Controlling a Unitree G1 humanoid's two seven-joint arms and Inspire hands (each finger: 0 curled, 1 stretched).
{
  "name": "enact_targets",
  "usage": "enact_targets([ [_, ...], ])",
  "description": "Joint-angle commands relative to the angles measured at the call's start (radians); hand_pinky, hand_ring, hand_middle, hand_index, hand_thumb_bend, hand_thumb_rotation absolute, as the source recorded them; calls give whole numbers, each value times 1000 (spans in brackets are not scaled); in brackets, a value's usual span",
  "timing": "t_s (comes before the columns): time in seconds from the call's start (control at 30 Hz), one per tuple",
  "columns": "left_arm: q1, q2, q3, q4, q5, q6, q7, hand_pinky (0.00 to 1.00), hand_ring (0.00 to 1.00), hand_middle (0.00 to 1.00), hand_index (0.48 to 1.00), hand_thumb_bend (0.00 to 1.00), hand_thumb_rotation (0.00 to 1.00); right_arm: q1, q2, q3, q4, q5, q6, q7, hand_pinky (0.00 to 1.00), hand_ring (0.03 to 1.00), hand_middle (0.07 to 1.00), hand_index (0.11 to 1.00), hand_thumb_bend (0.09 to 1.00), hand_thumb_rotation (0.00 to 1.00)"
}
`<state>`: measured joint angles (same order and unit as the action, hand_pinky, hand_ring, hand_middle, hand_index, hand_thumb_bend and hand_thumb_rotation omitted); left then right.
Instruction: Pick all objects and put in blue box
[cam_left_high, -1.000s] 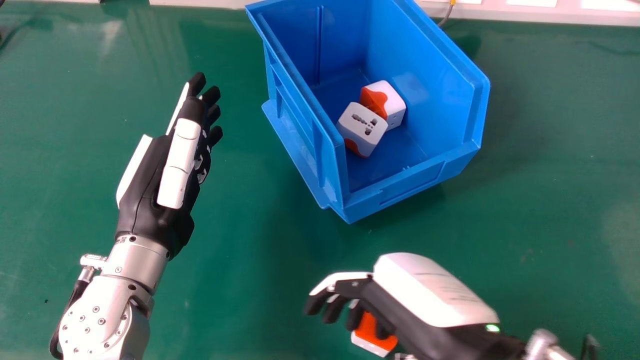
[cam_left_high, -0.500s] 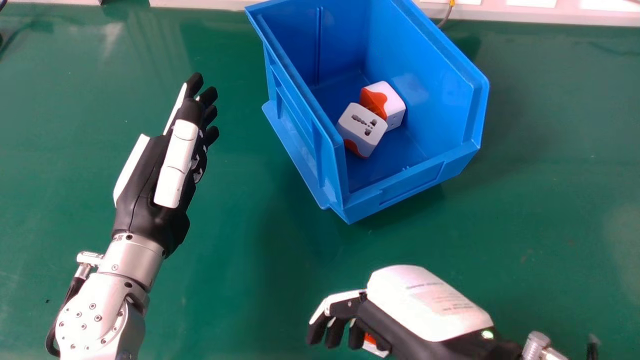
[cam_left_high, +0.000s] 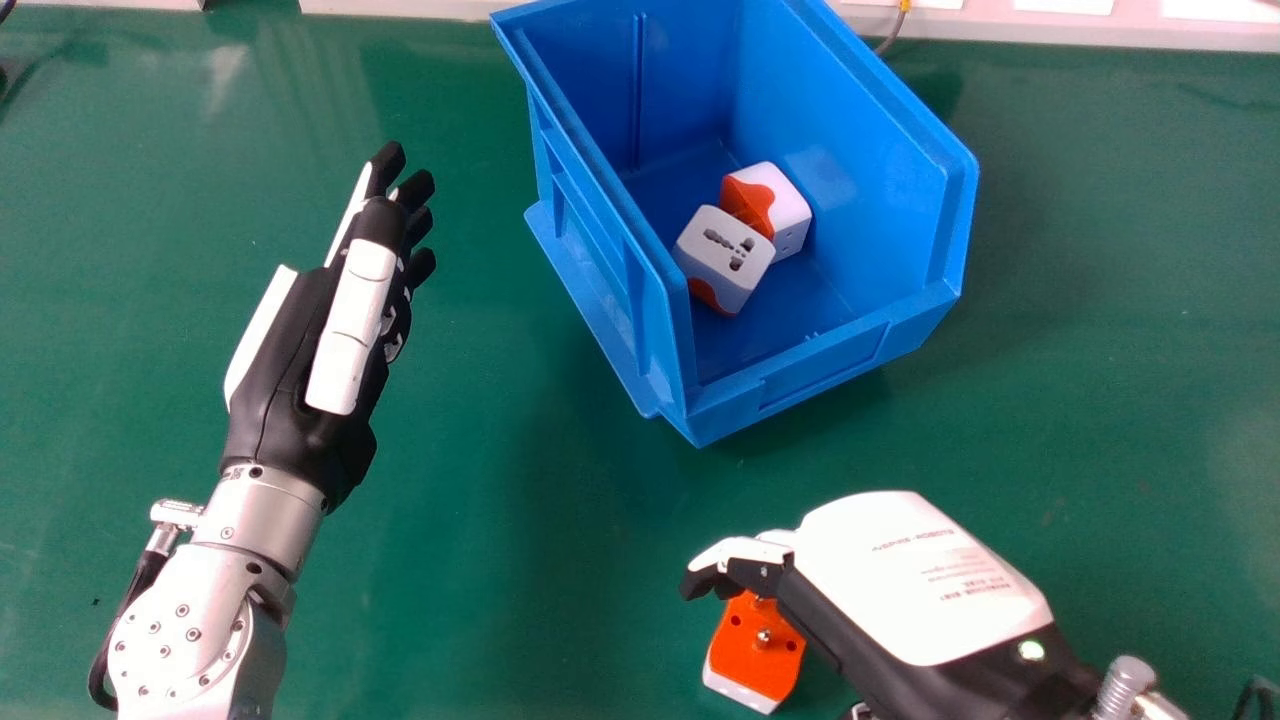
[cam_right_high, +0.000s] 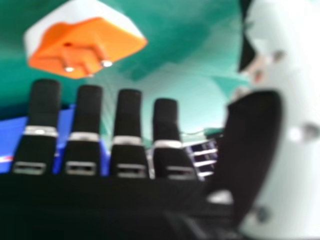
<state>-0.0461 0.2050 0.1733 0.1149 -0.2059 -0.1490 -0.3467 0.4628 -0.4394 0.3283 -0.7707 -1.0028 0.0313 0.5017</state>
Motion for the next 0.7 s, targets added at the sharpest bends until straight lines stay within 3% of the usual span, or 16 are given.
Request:
enact_targets([
  [0.0,-21,8,2,0,-7,-24,-7,995,1000,991,997,791,946,1,8,-8,-6,-16,-27,-46,639,768,793,790,804,157],
  [0.03,-21,8,2,2,-6,-26,-6,996,1000,991,998,796,946,3,13,-10,-3,-16,-37,-65,691,814,835,826,843,161],
  [0.1,-21,10,2,5,0,-31,-4,996,1000,991,998,796,946,5,17,-13,8,-24,-55,-100,691,814,835,826,843,161],
  [0.17,-22,9,3,11,-4,-36,-5,998,1000,993,999,810,947,6,16,-15,20,-44,-71,-124,763,881,894,878,901,157],
  [0.43,-26,12,10,27,-23,-34,-20,998,1000,994,999,812,948,9,20,-7,50,-159,-93,-158,792,905,916,895,921,156],
  [0.53,-28,16,12,33,-23,-38,-29,998,1000,994,999,812,948,3,26,9,64,-198,-89,-129,792,905,916,895,921,156],
  [0.67,-31,22,15,38,-17,-39,-28,999,1000,995,999,812,948,-37,36,28,139,-193,-93,-95,813,924,933,905,937,154],
])
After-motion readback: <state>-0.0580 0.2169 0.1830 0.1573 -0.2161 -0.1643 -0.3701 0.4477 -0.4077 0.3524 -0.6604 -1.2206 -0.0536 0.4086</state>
